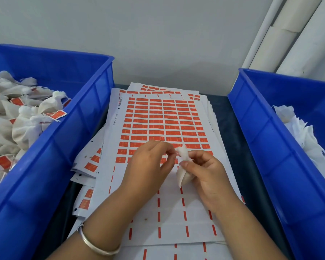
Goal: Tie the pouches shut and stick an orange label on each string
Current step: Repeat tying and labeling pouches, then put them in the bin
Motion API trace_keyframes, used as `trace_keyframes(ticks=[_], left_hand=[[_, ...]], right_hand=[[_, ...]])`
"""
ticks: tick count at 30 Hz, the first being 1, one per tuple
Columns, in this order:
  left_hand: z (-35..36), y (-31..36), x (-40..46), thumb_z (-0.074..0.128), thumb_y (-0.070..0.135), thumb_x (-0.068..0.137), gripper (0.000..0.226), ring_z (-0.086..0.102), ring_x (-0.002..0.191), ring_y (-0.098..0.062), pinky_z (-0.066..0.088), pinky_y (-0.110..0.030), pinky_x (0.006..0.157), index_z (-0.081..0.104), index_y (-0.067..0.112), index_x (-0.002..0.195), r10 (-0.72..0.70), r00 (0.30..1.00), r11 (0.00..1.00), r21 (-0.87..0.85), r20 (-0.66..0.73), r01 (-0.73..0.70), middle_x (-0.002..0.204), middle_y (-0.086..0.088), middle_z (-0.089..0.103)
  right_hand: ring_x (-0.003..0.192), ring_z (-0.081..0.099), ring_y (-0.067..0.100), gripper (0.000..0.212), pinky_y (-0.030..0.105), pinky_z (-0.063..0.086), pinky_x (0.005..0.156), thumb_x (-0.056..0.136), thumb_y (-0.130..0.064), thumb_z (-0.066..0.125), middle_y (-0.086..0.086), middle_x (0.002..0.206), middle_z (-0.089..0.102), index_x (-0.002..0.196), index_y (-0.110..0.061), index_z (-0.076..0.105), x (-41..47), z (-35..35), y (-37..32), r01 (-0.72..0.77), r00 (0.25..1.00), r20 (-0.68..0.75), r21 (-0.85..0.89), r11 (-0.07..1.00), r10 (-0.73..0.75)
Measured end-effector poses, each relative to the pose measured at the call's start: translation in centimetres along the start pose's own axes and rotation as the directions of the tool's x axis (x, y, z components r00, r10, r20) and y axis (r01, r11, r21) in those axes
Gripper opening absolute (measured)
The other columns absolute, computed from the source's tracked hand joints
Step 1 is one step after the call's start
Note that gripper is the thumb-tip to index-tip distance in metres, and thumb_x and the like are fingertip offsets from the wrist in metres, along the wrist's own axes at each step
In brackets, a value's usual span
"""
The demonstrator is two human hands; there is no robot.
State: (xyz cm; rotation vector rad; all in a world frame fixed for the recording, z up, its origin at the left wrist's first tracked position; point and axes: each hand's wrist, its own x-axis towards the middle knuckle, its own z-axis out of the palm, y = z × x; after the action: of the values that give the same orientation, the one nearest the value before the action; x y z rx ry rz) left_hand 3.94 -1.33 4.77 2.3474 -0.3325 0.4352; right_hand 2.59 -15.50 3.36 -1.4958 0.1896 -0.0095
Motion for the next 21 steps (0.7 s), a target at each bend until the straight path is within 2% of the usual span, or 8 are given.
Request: trace_keyframes(ticks=[2,4,6,10,15,17,19,21], left_hand=[[0.0,-0.2,0.2,0.065,0.024,0.085,0.019,0.046,0.072,0.008,0.029,-0.001,0.069,0.065,0.026,0.104,-0.026,1.000,1.000,-0.003,0.003,0.026,0.098,0.013,0.062],[0.0,-0.4,0.2,0.060,0.026,0.088,0.028,0.052,0.082,0.002,0.032,-0.005,0.075,0.062,0.027,0.116,-0.034,0.999,0.999,0.029,0.017,0.034,0.107,0.012,0.062],[0.0,-0.5,0.3,0.057,0.024,0.090,0.028,0.055,0.094,-0.006,0.032,-0.009,0.080,0.064,0.024,0.117,-0.009,1.000,0.996,0.091,0.028,0.007,0.111,0.008,0.063],[-0.5,-0.6,0.7,0.057,0.022,0.089,0.027,0.054,0.101,-0.012,0.035,-0.017,0.086,0.065,0.023,0.116,-0.069,0.997,0.986,0.151,-0.036,0.074,0.114,0.005,0.063],[-0.7,-0.1,1.1,0.056,0.021,0.090,0.028,0.051,0.106,-0.012,0.036,-0.020,0.091,0.063,0.023,0.117,-0.070,0.996,0.981,0.176,-0.048,0.077,0.118,0.005,0.060],[-0.9,0.4,1.0,0.057,0.021,0.090,0.026,0.051,0.105,-0.014,0.038,-0.021,0.091,0.064,0.021,0.115,-0.014,1.000,0.981,0.194,-0.019,0.018,0.116,0.003,0.060],[-1.2,1.1,0.9,0.063,0.018,0.086,0.021,0.054,0.101,-0.017,0.036,-0.021,0.086,0.068,0.018,0.106,0.079,0.997,0.970,0.232,-0.005,-0.076,0.110,0.000,0.062],[-1.5,1.7,0.8,0.066,0.017,0.083,0.017,0.056,0.098,-0.019,0.035,-0.022,0.083,0.069,0.017,0.100,0.147,0.989,0.954,0.264,-0.004,-0.141,0.106,-0.002,0.063]], right_hand=[[0.101,0.062,0.015,0.025,0.027,0.053,0.080,0.079,-0.011,0.075,-0.022,0.092,0.069,0.083,-0.034,0.068,0.2,0.0,0.3,0.008,1.000,-0.012,-0.028,1.000,-0.008],[0.100,0.063,0.014,0.030,0.023,0.053,0.076,0.079,-0.007,0.075,-0.023,0.091,0.067,0.087,-0.034,0.064,0.3,0.0,0.5,0.010,1.000,-0.001,-0.031,0.999,-0.010],[0.101,0.063,0.015,0.035,0.025,0.054,0.080,0.078,-0.004,0.075,-0.023,0.090,0.066,0.091,-0.034,0.062,0.4,-0.1,0.5,0.012,1.000,0.015,-0.042,0.999,-0.012],[0.107,0.058,0.014,0.046,0.032,0.050,0.095,0.080,-0.005,0.073,-0.028,0.096,0.063,0.102,-0.043,0.059,0.3,-0.4,0.2,-0.003,0.992,0.126,-0.133,0.991,0.019],[0.112,0.054,0.005,0.046,0.028,0.045,0.098,0.086,-0.006,0.067,-0.035,0.106,0.060,0.105,-0.048,0.059,-0.1,-0.7,-0.7,0.051,0.960,0.279,-0.261,0.964,0.025],[0.116,0.054,0.008,0.037,0.033,0.041,0.103,0.088,-0.016,0.066,-0.027,0.113,0.063,0.106,-0.048,0.061,-0.3,-1.1,-0.9,0.066,0.941,0.336,-0.263,0.963,0.028],[0.117,0.057,0.012,0.021,0.034,0.040,0.104,0.086,-0.041,0.066,-0.020,0.115,0.066,0.105,-0.047,0.065,-0.7,-1.4,-1.4,0.033,0.923,0.383,-0.182,0.983,0.040],[0.112,0.062,0.014,0.027,0.034,0.044,0.102,0.076,-0.053,0.059,-0.015,0.112,0.069,0.100,-0.045,0.070,-0.7,-1.5,-1.6,-0.028,0.928,0.369,-0.059,0.998,0.048]])
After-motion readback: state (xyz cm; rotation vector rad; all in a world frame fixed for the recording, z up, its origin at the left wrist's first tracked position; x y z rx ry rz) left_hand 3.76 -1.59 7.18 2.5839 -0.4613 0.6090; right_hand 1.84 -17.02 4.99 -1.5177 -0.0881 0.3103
